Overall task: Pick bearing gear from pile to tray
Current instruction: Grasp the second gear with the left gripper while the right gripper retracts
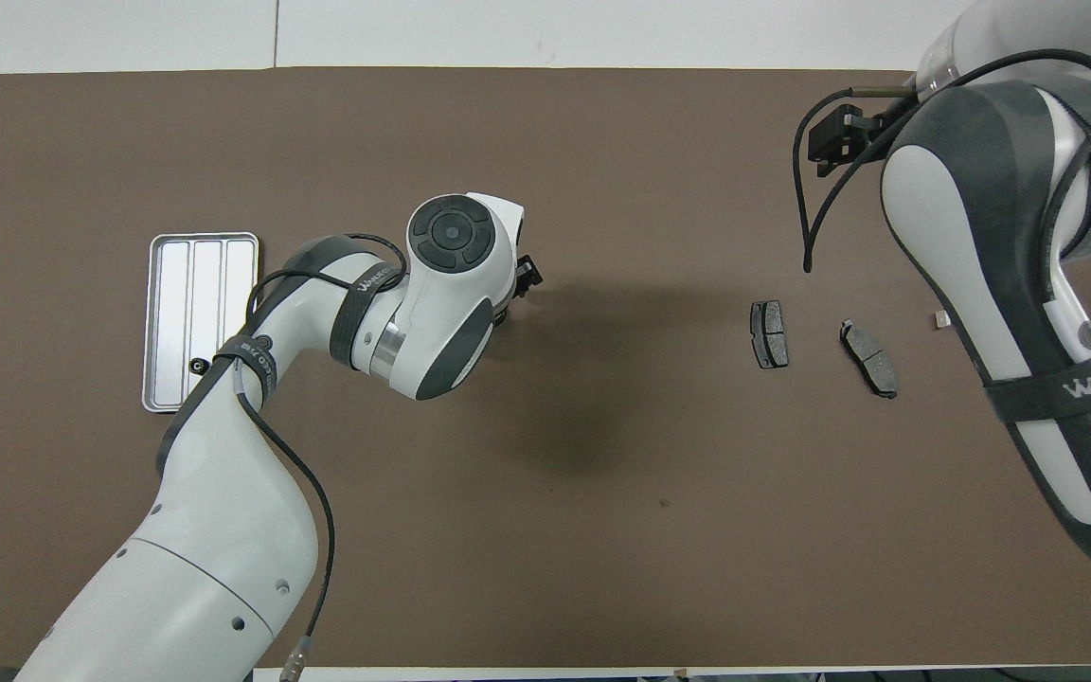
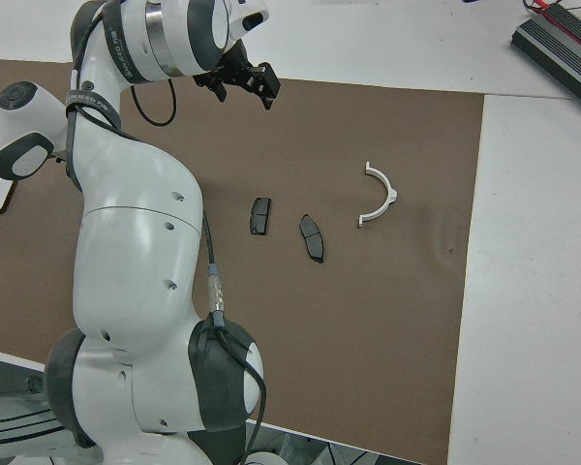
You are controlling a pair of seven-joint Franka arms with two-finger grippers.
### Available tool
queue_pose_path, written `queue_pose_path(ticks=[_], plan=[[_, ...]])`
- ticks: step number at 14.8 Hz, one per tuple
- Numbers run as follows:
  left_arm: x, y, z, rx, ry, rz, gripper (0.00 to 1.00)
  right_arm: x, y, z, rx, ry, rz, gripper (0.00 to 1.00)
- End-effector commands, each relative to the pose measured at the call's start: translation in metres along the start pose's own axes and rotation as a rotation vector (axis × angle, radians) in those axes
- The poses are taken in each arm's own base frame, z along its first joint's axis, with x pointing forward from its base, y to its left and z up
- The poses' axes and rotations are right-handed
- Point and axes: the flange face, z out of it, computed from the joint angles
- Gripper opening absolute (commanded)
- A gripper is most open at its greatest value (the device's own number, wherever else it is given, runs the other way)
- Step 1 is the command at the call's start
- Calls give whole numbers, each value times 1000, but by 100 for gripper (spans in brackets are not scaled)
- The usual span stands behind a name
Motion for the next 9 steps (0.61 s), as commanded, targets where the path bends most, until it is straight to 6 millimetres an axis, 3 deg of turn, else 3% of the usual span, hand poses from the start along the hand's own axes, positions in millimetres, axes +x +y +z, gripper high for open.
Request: queue_pose_path(ticks=[1, 6, 9], plan=[[5, 8, 0, 38, 20, -11, 100, -13, -2, -7, 13, -13, -45, 100], [2, 9, 2, 34, 24, -12, 80, -27, 16, -23, 4, 0, -136, 100], [-3, 9, 4, 43, 19, -31, 77, -47, 42, -37, -9, 4, -184, 100]])
